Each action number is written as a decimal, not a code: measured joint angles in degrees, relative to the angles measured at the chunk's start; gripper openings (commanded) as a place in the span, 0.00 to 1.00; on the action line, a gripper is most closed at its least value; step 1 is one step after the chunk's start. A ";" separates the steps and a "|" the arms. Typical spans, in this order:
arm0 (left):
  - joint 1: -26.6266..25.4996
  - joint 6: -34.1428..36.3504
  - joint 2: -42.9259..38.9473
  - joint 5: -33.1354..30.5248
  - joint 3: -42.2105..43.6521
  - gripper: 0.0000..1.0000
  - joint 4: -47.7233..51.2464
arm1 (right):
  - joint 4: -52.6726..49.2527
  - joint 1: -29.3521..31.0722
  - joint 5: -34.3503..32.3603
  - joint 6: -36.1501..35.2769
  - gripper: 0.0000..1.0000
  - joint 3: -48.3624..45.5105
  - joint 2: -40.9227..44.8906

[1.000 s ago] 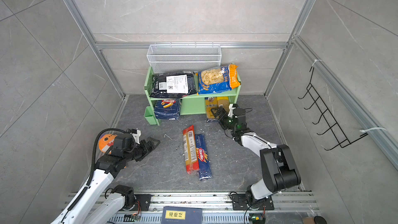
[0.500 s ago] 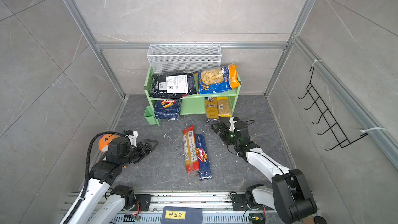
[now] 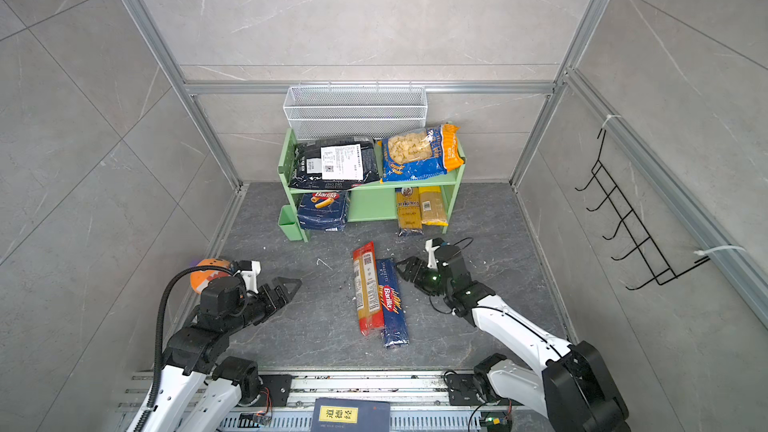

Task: Place and organize the pasta boxes and bags onto the shelf
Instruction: 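Move the right gripper back to the red-and-yellow spaghetti bag on the table, then grasp the red-and-yellow spaghetti bag with the right gripper and lift it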

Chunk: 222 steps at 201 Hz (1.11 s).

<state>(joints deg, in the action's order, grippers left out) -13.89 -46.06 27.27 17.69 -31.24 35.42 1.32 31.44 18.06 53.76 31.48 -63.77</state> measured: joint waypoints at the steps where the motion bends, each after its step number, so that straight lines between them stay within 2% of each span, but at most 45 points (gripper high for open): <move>1: 0.00 0.00 -0.04 -0.04 0.02 0.91 0.07 | -0.13 0.28 -0.11 -0.02 0.80 0.00 0.07; 20: 0.00 0.00 -0.85 -0.68 0.76 0.91 0.90 | -3.87 6.51 -3.63 -0.85 0.87 0.02 1.66; 46: 0.00 -0.48 -1.22 -1.16 1.60 0.91 1.49 | -10.25 15.54 -10.54 -2.40 0.91 2.38 0.42; 70: 0.00 -1.07 -1.55 -1.14 2.27 0.91 1.75 | -14.38 23.69 -16.74 -4.17 0.92 8.94 -6.99; 90: 0.00 -1.14 -1.97 -1.16 2.27 0.91 2.03 | -14.99 27.41 -19.65 -5.03 0.92 13.25 -13.75; 115: 0.00 -1.14 -3.26 -1.46 2.27 0.91 3.26 | -15.02 29.09 -21.42 -5.40 0.91 15.28 -19.89; 145: 0.00 -1.14 -3.93 -2.10 2.23 0.91 3.93 | -15.30 29.70 -22.82 -5.42 0.91 16.74 -22.97; 222: 0.00 -1.14 -3.34 -2.19 2.23 0.91 3.76 | -15.06 30.69 -22.69 -5.66 0.89 22.12 -33.73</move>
<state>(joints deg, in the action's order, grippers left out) -13.89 -47.20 23.92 15.51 -29.02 39.18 -13.74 62.13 -4.62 48.10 53.60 -97.49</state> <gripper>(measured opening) 0.914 0.904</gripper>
